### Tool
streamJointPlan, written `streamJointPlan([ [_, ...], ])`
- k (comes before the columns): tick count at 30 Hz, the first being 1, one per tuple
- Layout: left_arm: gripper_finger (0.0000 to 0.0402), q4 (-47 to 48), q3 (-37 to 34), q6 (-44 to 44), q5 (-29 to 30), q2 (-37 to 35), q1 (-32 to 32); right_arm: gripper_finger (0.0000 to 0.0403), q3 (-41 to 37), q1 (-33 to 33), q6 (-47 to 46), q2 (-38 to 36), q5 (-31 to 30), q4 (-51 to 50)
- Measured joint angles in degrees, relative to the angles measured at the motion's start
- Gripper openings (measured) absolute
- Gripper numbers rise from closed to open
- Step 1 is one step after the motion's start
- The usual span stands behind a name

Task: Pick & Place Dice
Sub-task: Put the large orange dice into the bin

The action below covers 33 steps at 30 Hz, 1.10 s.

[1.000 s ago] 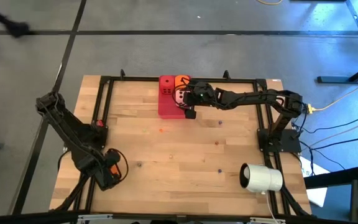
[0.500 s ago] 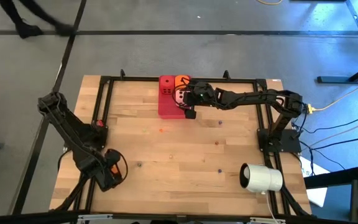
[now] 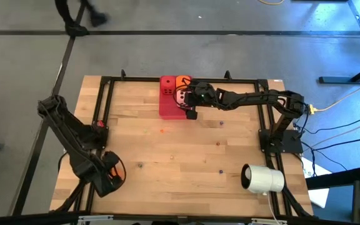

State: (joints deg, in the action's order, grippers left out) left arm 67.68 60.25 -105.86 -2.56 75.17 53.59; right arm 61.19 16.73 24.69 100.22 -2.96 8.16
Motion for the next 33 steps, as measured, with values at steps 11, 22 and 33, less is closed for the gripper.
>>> streamJointPlan([
  [11,0.0400,1.2,0.1,-0.6,0.9,5.0,3.1,0.0400,0.0,0.0,0.2,0.0,0.0,-0.7],
  [22,0.0400,1.7,0.0,-4.9,3.5,4.0,3.4,0.0400,0.0,0.0,0.2,0.0,0.0,-0.7],
  [33,0.0400,0.9,0.0,-17.7,5.8,1.6,5.8,0.0400,0.0,0.0,0.2,0.0,0.0,-0.8],
])
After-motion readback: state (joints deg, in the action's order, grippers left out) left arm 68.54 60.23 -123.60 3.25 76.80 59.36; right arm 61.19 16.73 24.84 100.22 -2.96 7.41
